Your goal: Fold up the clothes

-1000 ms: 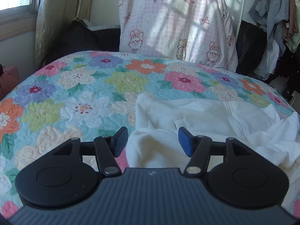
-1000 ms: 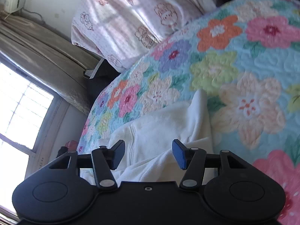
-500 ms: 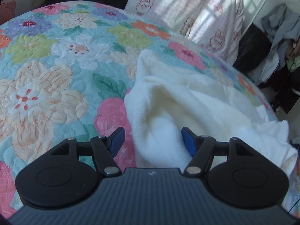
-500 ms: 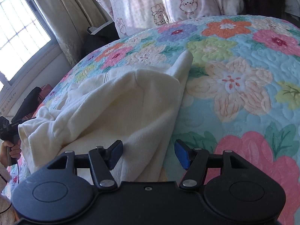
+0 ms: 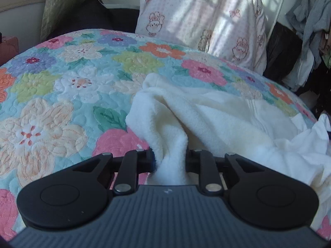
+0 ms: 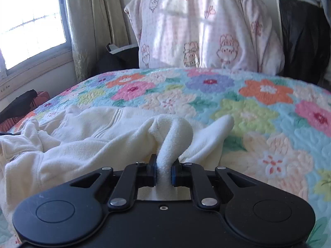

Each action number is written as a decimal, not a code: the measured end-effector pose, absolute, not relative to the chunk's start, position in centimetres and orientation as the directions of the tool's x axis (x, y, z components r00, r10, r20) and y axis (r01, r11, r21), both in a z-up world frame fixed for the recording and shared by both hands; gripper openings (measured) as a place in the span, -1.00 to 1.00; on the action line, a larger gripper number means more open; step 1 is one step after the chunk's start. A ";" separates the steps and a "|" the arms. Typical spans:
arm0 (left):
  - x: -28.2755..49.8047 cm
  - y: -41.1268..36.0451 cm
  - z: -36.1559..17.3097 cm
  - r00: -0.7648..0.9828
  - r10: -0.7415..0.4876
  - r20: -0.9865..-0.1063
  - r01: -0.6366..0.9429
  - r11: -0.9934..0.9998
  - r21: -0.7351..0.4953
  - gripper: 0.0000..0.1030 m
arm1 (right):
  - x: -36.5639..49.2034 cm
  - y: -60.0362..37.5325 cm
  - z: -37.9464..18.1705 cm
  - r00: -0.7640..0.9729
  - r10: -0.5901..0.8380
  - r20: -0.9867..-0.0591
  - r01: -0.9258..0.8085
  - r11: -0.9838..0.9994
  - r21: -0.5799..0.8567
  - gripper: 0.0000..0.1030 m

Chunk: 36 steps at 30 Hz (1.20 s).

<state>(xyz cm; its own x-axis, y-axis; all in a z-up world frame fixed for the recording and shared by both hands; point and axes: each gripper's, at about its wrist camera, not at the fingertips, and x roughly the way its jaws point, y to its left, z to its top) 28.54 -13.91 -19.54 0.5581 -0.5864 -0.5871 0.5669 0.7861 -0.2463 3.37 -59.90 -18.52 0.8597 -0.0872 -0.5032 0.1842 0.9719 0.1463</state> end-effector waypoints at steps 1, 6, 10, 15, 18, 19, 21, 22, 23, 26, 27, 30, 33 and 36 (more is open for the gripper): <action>28.5 -13.5 -19.3 0.565 -0.594 -0.572 0.572 0.782 -0.248 -0.62 | 2.9 -60.1 -18.1 0.868 -0.110 -0.484 0.206 0.967 0.151 -0.74; 29.5 -12.9 -21.5 0.543 -0.568 -0.619 0.537 0.801 -0.265 -0.54 | 2.8 -61.8 -19.3 0.806 -0.163 -0.570 0.304 0.939 0.162 -0.69; 30.3 -12.1 -23.0 0.532 -0.548 -0.646 0.470 0.825 -0.313 -0.34 | 3.6 -61.8 -21.6 0.732 -0.206 -0.650 0.358 0.928 0.108 -0.31; 29.5 -9.8 -20.4 0.517 -0.623 -0.587 0.458 0.781 -0.425 -0.34 | 3.7 -61.3 -21.2 0.673 -0.293 -0.679 0.438 0.898 0.047 0.07; 28.2 -8.1 -18.2 0.531 -0.680 -0.505 0.458 0.732 -0.504 -0.29 | 2.7 -60.2 -19.3 0.643 -0.385 -0.662 0.514 0.858 0.000 0.25; 27.8 -7.7 -17.5 0.536 -0.690 -0.487 0.459 0.722 -0.517 -0.25 | 2.3 -59.8 -18.7 0.632 -0.418 -0.652 0.541 0.841 -0.015 0.27; 27.0 -7.5 -16.3 0.532 -0.715 -0.454 0.478 0.696 -0.536 -0.20 | 0.8 -59.2 -17.6 0.601 -0.501 -0.622 0.606 0.793 -0.053 0.29; 26.6 -7.8 -15.9 0.515 -0.729 -0.452 0.493 0.683 -0.540 -0.19 | 0.1 -58.6 -17.5 0.621 -0.485 -0.616 0.592 0.805 -0.037 0.29; 26.1 -8.1 -15.6 0.497 -0.742 -0.450 0.508 0.669 -0.542 -0.18 | -0.7 -58.0 -17.3 0.640 -0.468 -0.609 0.577 0.817 -0.022 0.29; 25.1 -10.1 -16.2 0.416 -0.786 -0.458 0.526 0.619 -0.583 -0.01 | -2.4 -55.9 -16.9 0.703 -0.380 -0.601 0.497 0.867 0.034 0.29; 24.8 -10.9 -16.8 0.376 -0.799 -0.469 0.525 0.601 -0.602 -0.01 | -2.7 -54.8 -16.9 0.728 -0.322 -0.605 0.449 0.891 0.068 0.29; 23.9 -13.4 -18.2 0.304 -0.789 -0.534 0.532 0.605 -0.592 0.03 | -2.3 -50.9 -16.9 0.797 -0.115 -0.594 0.268 0.947 0.177 0.29; 23.1 -15.5 -18.9 0.207 -0.835 -0.510 0.562 0.528 -0.637 0.28 | -0.4 -49.4 -17.3 0.807 0.086 -0.584 0.167 0.916 0.366 0.30; 23.1 -17.6 -19.6 0.188 -0.828 -0.528 0.552 0.534 -0.641 0.59 | 2.4 -49.2 -18.1 0.788 0.247 -0.564 0.113 0.842 0.527 0.31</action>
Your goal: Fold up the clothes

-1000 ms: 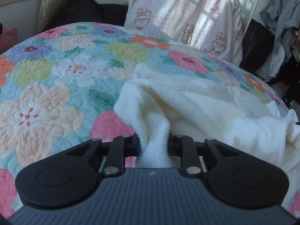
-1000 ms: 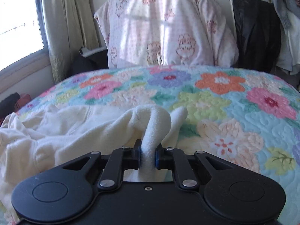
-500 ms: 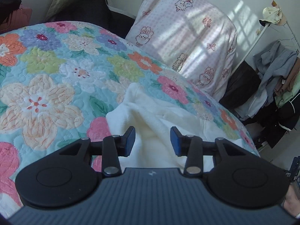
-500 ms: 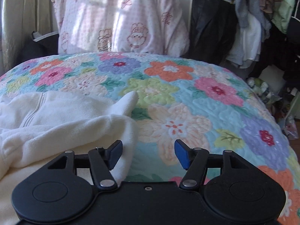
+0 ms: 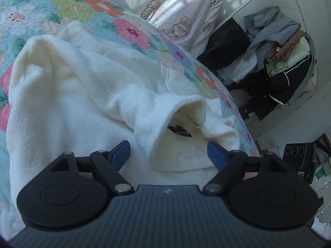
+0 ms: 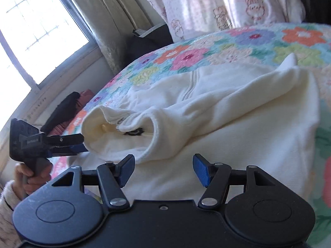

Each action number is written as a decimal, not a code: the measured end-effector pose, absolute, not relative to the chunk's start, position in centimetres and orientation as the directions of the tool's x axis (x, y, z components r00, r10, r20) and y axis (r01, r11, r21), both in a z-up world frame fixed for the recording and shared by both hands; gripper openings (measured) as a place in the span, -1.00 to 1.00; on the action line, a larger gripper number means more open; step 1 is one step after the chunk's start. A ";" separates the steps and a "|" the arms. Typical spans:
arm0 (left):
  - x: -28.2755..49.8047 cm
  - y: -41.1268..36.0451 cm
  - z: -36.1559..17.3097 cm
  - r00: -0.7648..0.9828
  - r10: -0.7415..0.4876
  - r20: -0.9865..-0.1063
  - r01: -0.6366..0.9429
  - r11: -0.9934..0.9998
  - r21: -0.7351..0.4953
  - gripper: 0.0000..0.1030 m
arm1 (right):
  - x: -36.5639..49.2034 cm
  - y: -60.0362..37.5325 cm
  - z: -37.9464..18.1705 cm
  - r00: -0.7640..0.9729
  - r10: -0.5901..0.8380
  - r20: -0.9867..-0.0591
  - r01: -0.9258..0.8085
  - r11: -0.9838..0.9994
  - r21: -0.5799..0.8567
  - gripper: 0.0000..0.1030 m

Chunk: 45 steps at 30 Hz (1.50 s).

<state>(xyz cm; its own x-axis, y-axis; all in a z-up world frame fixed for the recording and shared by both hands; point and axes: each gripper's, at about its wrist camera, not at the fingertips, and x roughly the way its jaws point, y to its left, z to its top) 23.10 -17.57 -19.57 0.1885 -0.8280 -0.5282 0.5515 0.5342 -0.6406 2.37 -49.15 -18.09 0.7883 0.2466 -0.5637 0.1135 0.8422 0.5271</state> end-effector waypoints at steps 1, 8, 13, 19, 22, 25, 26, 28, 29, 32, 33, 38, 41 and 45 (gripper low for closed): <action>23.3 -18.3 -19.9 0.214 -0.801 -0.559 0.536 0.575 -0.619 0.50 | 3.4 -49.0 -18.3 0.779 0.247 -0.577 0.117 0.846 0.520 0.32; 25.6 -21.1 -19.4 0.262 -0.758 -0.598 0.571 0.621 -0.537 -0.72 | 7.3 -48.8 -18.5 0.765 0.051 -0.642 0.211 0.922 0.326 -0.63; 30.3 -24.8 -17.3 0.285 -0.747 -0.600 0.601 0.627 -0.495 -0.76 | 10.9 -52.9 -16.8 0.793 0.051 -0.607 0.246 0.885 0.395 -0.66; 35.2 -27.5 -16.0 0.275 -0.711 -0.647 0.546 0.670 -0.503 -0.61 | 14.7 -56.2 -16.7 0.824 -0.002 -0.567 0.285 0.866 0.411 0.21; 34.3 -25.1 -15.2 0.359 -0.773 -0.523 0.556 0.627 -0.546 0.30 | 13.0 -57.2 -17.3 0.852 0.058 -0.520 0.267 0.807 0.527 0.25; 33.7 -23.3 -14.5 0.466 -0.762 -0.449 0.577 0.647 -0.499 0.32 | 11.5 -58.6 -18.0 0.861 0.128 -0.493 0.251 0.736 0.629 0.26; 33.8 -22.9 -14.4 0.482 -0.759 -0.438 0.576 0.651 -0.494 0.32 | 11.2 -59.3 -18.2 0.858 0.154 -0.490 0.254 0.702 0.666 0.26; 34.5 -22.6 -14.1 0.469 -0.753 -0.463 0.577 0.657 -0.485 0.32 | 11.2 -61.0 -18.6 0.843 0.212 -0.495 0.287 0.601 0.746 0.27; 34.5 -22.6 -14.1 0.457 -0.749 -0.479 0.586 0.659 -0.471 0.32 | 11.5 -61.8 -18.6 0.822 0.243 -0.515 0.309 0.569 0.762 0.27; 33.5 -23.3 -14.1 0.471 -0.684 -0.557 0.638 0.700 -0.321 0.32 | 12.9 -61.7 -16.8 0.744 0.211 -0.634 0.343 0.693 0.634 0.27; 33.0 -23.5 -14.3 0.486 -0.650 -0.584 0.650 0.716 -0.256 0.33 | 13.2 -61.0 -16.1 0.714 0.167 -0.680 0.351 0.755 0.554 0.27; 30.0 -23.7 -15.7 0.579 -0.361 -0.731 0.597 0.798 0.079 0.29 | 13.1 -58.2 -14.2 0.702 -0.022 -0.712 0.385 0.853 0.354 0.29; 27.4 -20.9 -16.2 0.629 -0.393 -0.671 0.573 0.818 0.058 0.39 | 11.8 -57.5 -13.8 0.783 -0.086 -0.616 0.397 0.832 0.388 0.29; 28.3 -17.7 -18.4 0.579 -0.366 -0.728 0.511 0.859 -0.025 0.46 | 12.4 -58.9 -15.0 0.833 0.059 -0.550 0.345 0.722 0.600 0.30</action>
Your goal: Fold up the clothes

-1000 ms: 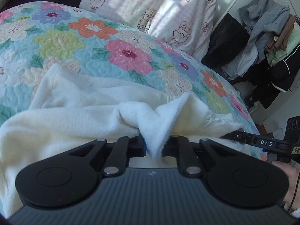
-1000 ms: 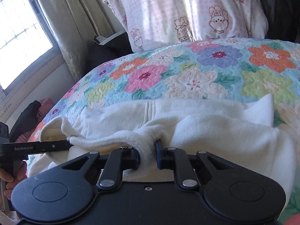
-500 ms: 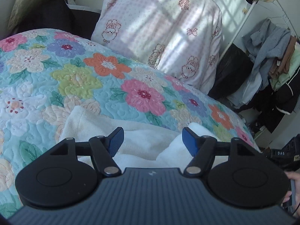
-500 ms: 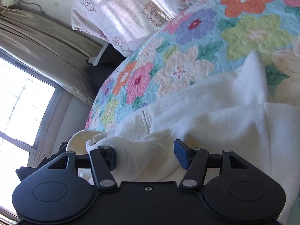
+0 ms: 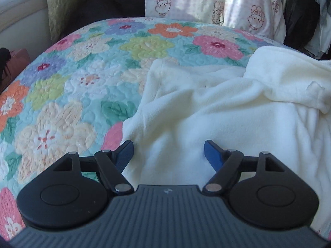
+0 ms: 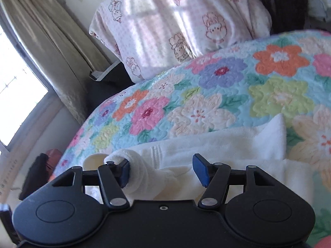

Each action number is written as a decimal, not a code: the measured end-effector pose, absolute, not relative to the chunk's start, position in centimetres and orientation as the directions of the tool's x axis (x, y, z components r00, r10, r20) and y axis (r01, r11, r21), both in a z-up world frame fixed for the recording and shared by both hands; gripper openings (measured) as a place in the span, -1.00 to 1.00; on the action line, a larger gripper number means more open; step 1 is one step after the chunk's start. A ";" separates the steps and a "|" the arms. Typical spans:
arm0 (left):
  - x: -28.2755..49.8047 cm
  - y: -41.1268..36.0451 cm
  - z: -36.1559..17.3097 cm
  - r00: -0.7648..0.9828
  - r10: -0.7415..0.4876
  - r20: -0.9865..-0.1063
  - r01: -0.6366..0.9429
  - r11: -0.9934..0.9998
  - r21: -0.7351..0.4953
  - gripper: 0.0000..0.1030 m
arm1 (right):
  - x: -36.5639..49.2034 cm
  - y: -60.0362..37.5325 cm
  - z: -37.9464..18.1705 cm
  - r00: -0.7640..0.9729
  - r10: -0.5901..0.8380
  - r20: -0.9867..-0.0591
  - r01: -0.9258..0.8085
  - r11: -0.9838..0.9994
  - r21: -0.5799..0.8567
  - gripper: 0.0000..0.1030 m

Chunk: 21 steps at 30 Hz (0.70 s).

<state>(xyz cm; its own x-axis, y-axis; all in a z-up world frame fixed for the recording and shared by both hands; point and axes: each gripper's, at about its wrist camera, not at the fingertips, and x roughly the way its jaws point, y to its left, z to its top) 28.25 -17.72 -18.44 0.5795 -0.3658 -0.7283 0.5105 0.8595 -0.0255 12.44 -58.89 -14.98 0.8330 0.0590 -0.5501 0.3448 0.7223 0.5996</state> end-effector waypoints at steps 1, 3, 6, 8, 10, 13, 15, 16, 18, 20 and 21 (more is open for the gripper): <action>28.5 -17.0 -19.0 0.568 -0.354 -0.743 0.497 0.867 -0.034 0.46 | 13.2 -59.3 -15.3 0.805 0.093 -0.586 0.357 0.714 0.602 0.30; 28.8 -16.1 -19.2 0.593 -0.311 -0.743 0.462 0.887 -0.003 0.46 | 14.8 -60.0 -15.5 0.735 0.112 -0.668 0.384 0.743 0.548 0.30; 29.3 -15.4 -19.4 0.579 -0.333 -0.744 0.457 0.889 -0.042 0.46 | 15.7 -59.7 -14.9 0.669 0.032 -0.742 0.379 0.845 0.378 0.33; 29.5 -15.5 -19.8 0.558 -0.328 -0.762 0.453 0.890 -0.050 0.46 | 15.1 -60.0 -14.9 0.687 0.094 -0.720 0.341 0.834 0.434 0.35; 29.2 -15.7 -20.1 0.558 -0.322 -0.765 0.450 0.892 -0.048 0.46 | 14.5 -60.6 -16.1 0.732 0.264 -0.628 0.288 0.715 0.637 0.35; 29.0 -15.9 -20.2 0.570 -0.320 -0.757 0.450 0.892 -0.038 0.46 | 13.5 -61.5 -18.9 0.795 0.473 -0.380 0.201 0.386 0.901 0.36; 28.9 -16.0 -19.9 0.576 -0.324 -0.751 0.452 0.891 -0.038 0.44 | 13.0 -61.9 -18.8 0.833 0.427 -0.352 0.189 0.379 0.906 0.36; 28.6 -15.9 -19.4 0.583 -0.336 -0.740 0.462 0.886 -0.038 0.41 | 12.7 -62.3 -18.5 0.854 0.389 -0.346 0.184 0.396 0.899 0.36; 28.0 -16.0 -18.4 0.592 -0.369 -0.717 0.504 0.863 -0.029 0.36 | 12.0 -63.0 -17.7 0.891 0.312 -0.329 0.175 0.432 0.885 0.37; 27.1 -16.3 -17.0 0.608 -0.418 -0.675 0.544 0.838 -0.029 0.35 | 11.6 -62.6 -16.8 0.893 0.298 -0.336 0.147 0.514 0.845 0.37; 26.6 -16.5 -16.3 0.615 -0.442 -0.653 0.564 0.825 -0.028 0.35 | 11.1 -61.8 -16.4 0.888 0.284 -0.361 0.135 0.590 0.796 0.37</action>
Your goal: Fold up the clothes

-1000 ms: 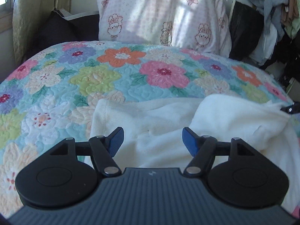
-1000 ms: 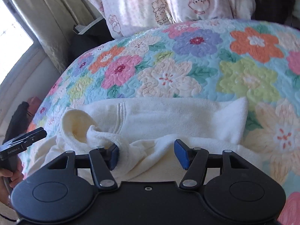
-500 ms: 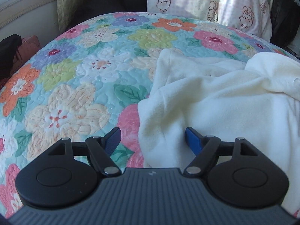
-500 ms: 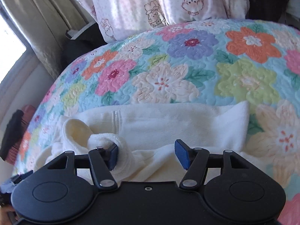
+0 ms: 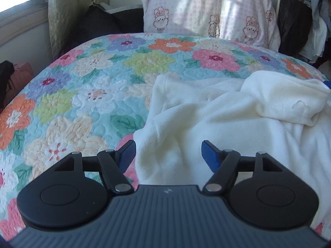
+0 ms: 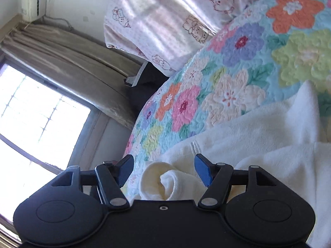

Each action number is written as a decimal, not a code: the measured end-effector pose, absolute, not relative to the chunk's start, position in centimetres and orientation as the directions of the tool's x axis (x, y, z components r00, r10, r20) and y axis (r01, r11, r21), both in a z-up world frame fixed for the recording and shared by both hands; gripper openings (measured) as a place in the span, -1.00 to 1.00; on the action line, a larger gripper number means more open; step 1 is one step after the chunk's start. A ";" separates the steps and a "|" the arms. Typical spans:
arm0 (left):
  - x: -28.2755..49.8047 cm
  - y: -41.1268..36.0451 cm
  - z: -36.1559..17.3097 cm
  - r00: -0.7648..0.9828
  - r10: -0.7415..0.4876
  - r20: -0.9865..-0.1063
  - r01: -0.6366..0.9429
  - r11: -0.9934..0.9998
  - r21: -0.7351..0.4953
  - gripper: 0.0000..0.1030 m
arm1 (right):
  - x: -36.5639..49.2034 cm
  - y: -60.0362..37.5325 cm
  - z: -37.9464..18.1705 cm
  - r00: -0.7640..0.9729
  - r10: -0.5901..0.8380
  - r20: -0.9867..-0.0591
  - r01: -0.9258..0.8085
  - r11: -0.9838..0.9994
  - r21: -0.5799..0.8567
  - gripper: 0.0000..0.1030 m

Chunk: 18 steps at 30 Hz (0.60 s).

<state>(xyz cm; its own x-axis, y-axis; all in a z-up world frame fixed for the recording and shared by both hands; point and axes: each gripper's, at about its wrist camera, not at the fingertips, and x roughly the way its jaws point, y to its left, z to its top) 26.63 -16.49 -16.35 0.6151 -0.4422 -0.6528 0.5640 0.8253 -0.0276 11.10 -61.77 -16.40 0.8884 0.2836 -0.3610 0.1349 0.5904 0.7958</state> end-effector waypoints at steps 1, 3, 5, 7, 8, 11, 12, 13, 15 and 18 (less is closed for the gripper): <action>26.2 -16.9 -15.6 0.617 -0.477 -0.627 0.589 0.807 -0.035 0.35 | 10.6 -61.0 -16.0 0.884 0.267 -0.385 0.122 0.662 0.739 0.37; 26.1 -18.6 -14.7 0.602 -0.534 -0.593 0.638 0.769 -0.045 0.35 | 9.6 -59.3 -15.2 0.875 0.228 -0.427 0.092 0.788 0.609 0.37; 26.5 -21.2 -13.9 0.566 -0.596 -0.569 0.698 0.714 -0.053 0.38 | 9.9 -57.7 -16.0 0.829 0.263 -0.494 0.045 0.849 0.526 0.37; 27.5 -24.2 -14.2 0.521 -0.638 -0.567 0.756 0.654 -0.040 0.47 | 11.1 -55.9 -16.6 0.760 0.273 -0.590 -0.005 0.910 0.414 0.36; 28.1 -26.2 -14.5 0.501 -0.654 -0.567 0.781 0.624 -0.029 0.49 | 12.0 -54.8 -16.8 0.714 0.262 -0.649 -0.032 0.938 0.344 0.36; 29.9 -30.7 -16.1 0.484 -0.620 -0.618 0.784 0.620 -0.007 0.51 | 14.7 -52.6 -16.5 0.710 0.114 -0.694 -0.039 0.992 0.124 0.38; 30.7 -32.3 -16.7 0.480 -0.597 -0.643 0.780 0.625 0.002 0.51 | 15.8 -52.4 -16.4 0.716 0.072 -0.695 -0.028 0.997 0.075 0.39; 31.1 -33.5 -17.2 0.455 -0.581 -0.675 0.784 0.621 -0.006 0.51 | 16.9 -52.5 -16.4 0.723 0.047 -0.689 -0.009 0.998 0.058 0.39; 32.0 -34.9 -18.3 0.409 -0.559 -0.722 0.780 0.625 -0.042 0.47 | 18.2 -53.6 -16.7 0.717 0.080 -0.692 0.003 0.993 0.118 0.34; 33.1 -35.5 -19.8 0.381 -0.539 -0.751 0.734 0.670 -0.109 -0.33 | 19.5 -55.8 -17.8 0.702 0.198 -0.684 0.032 0.951 0.308 -0.41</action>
